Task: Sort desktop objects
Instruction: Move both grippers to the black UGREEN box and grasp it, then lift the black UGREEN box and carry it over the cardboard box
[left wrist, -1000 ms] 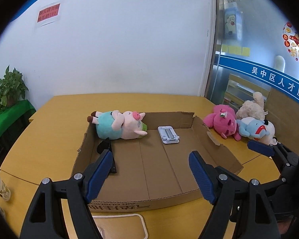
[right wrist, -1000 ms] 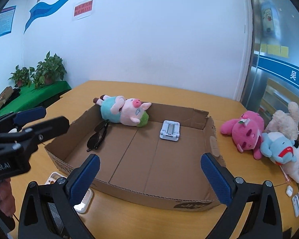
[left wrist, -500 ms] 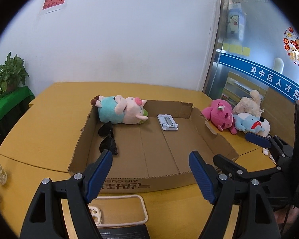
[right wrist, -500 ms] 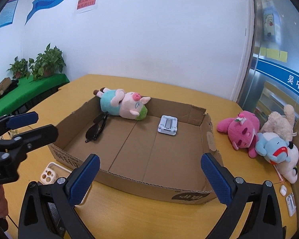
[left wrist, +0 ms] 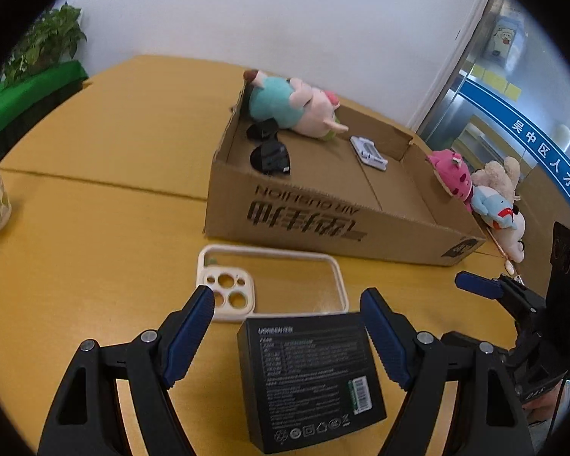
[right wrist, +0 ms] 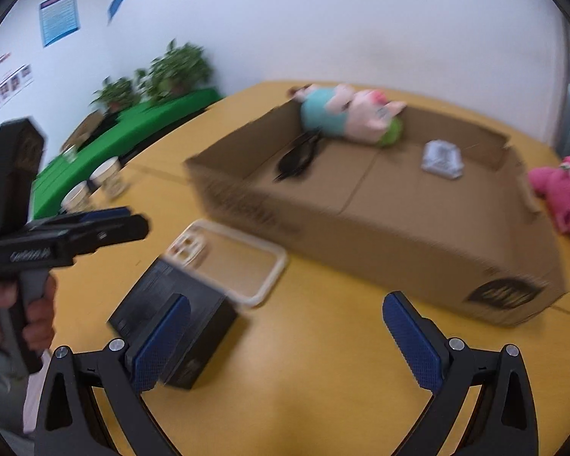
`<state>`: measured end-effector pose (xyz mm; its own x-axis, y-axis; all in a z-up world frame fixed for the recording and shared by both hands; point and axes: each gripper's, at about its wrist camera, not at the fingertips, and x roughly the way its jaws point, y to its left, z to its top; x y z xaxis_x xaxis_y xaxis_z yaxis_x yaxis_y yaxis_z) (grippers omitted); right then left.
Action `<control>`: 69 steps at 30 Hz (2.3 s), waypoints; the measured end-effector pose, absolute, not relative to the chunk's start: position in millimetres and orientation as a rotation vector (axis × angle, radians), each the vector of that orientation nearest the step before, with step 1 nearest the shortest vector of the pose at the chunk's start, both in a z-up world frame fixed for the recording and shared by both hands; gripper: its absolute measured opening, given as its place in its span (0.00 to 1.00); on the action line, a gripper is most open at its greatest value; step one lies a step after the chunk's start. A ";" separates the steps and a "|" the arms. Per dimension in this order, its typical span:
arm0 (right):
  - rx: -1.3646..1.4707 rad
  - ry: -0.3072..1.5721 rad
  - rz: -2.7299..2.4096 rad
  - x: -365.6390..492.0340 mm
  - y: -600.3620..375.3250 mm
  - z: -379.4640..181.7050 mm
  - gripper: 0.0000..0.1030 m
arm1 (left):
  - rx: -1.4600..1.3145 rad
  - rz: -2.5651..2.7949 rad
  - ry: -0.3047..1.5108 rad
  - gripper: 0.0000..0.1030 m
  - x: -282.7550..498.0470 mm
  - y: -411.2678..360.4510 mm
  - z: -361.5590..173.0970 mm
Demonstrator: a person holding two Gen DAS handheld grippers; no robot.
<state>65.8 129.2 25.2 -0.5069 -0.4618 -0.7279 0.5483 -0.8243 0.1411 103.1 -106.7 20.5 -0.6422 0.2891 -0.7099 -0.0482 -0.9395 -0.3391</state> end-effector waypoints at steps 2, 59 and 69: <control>1.091 0.139 -2.226 74.3 114.9 13.0 1.00 | -1.269 2.598 -0.444 0.75 106.3 -107.6 7.1; 0.755 0.407 -2.514 91.6 158.0 82.2 0.71 | -0.882 2.438 -0.347 0.54 50.9 15.8 123.8; 0.507 0.503 -2.647 52.8 171.2 174.0 0.71 | -0.611 2.462 -0.221 0.54 10.5 29.8 211.4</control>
<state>52.8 171.2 174.0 -0.8554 -0.3105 -0.4146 0.4410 -0.8564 -0.2686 10.5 29.8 211.4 -0.7226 0.5804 -0.3755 -0.5044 -0.8141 -0.2878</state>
